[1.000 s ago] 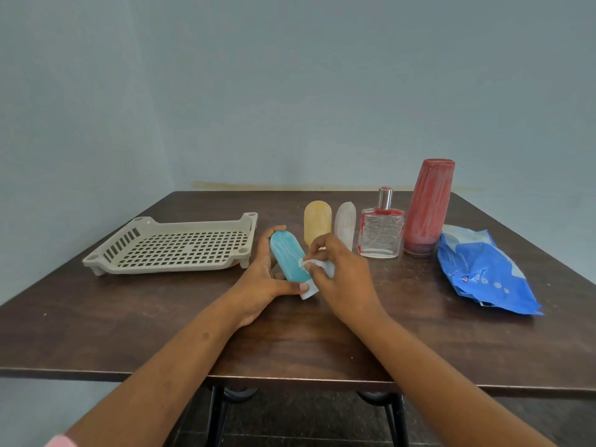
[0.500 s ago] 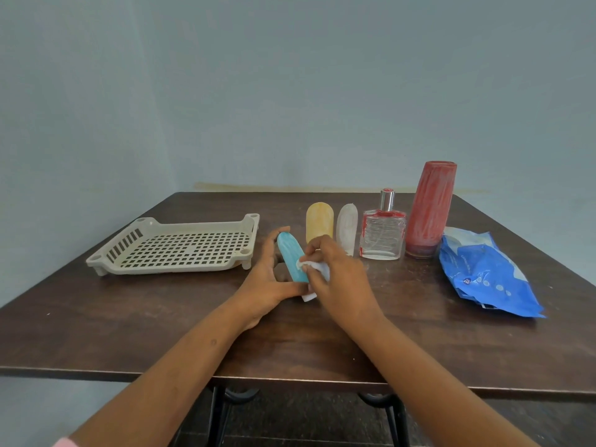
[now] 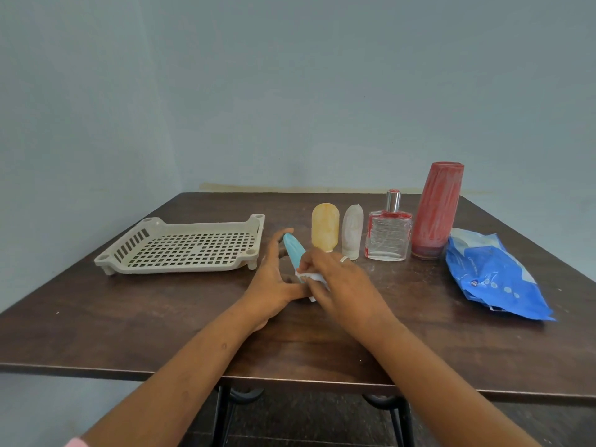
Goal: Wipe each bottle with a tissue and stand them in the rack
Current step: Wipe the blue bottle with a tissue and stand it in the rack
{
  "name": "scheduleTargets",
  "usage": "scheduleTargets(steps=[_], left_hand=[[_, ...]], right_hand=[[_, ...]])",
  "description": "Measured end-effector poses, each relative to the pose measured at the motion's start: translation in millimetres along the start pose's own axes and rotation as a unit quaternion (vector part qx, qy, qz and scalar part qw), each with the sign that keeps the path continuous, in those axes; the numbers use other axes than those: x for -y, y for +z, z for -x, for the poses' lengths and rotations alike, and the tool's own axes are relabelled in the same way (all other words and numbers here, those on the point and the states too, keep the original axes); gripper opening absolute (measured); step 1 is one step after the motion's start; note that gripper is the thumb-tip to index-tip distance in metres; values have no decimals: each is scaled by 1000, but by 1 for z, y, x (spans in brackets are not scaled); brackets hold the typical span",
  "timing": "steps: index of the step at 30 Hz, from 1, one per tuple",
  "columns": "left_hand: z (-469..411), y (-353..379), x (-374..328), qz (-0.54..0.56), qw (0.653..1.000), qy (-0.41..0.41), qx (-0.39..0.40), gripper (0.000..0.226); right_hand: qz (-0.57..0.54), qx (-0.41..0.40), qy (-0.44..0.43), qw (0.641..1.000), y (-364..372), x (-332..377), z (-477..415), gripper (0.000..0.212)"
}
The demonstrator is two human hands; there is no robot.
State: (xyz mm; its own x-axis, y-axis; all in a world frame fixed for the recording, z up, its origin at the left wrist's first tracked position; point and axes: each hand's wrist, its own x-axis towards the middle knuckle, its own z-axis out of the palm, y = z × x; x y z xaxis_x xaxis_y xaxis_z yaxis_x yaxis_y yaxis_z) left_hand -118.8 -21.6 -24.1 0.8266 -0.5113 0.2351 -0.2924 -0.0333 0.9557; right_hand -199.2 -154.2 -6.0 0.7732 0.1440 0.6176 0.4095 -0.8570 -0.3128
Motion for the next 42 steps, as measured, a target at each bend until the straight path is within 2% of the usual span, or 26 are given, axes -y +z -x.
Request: scheduleTargets(steps=[2,8,13,15,17,21,23,32,36,42], left_hand=[[1,0,0,-2,1000,6,-3,96],[0,-2,-1,-20,1000,1,-4,98],[0,-3,-1,-14,1000,-5,4,106],[-1,-3,-2,-7,1000,-5,14,106],[-1,-3,-2,6,1000,-5,21,106],[0,-4,-3,25,999,4,28,105],[2,-3,-4,34,999,4,37,103],[3,-4,-5,83,993,2,79,101],[3,-3,-7,81,993,3,80,102],[3,-3,-7,77,994,4,80,101]], right_hand=[[-11,18,-15,1000,-4,-2,2,14],[-42,42,20,998,-9,-9,4,15],[-34,-5,54,998,-8,-13,-1,12],[-37,-24,68,997,-6,-14,-4,18],[-36,-30,51,998,-5,-12,-5,21],[-18,-14,-32,999,-4,-11,-1,15],[-19,-10,-34,999,-3,-12,0,14],[-96,-90,121,984,0,-21,-8,8],[-202,-95,231,947,1,-24,-10,5],[-255,-88,308,912,4,-26,-10,8]])
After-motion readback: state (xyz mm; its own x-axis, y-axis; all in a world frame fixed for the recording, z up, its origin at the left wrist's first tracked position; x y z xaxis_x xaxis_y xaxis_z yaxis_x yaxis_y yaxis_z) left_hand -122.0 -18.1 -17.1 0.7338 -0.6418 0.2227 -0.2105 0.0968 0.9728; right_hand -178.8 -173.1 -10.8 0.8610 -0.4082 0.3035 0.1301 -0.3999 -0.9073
